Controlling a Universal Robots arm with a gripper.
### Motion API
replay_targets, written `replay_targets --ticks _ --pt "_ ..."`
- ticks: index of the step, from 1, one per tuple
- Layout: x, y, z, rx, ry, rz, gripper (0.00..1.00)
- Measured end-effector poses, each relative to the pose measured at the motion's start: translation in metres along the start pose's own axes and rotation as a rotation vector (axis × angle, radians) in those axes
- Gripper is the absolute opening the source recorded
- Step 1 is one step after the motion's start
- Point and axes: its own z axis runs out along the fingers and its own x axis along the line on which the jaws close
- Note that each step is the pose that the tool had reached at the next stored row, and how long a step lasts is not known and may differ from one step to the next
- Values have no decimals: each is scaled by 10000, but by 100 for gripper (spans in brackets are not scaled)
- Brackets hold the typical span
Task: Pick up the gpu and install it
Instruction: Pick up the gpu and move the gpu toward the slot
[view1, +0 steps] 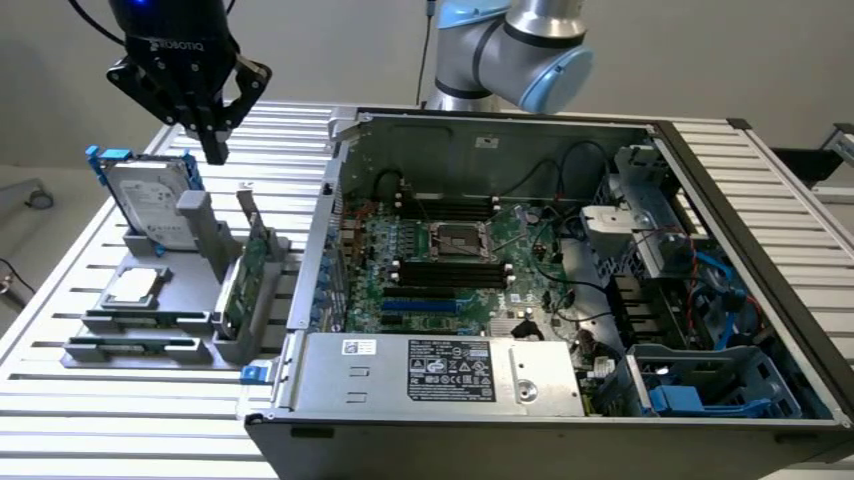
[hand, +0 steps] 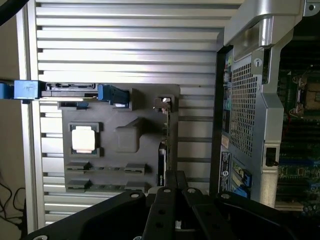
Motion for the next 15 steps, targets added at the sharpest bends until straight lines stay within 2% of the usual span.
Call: replay_targets --ticks 2,5,7,8,15 --pt "0 0 0 0 0 0 12" --pt "0 0 0 0 0 0 29" --pt "1 0 0 0 0 -1 29" --pt "9 0 2 0 0 0 36" --pt "124 3 127 6 -1 -45 36"
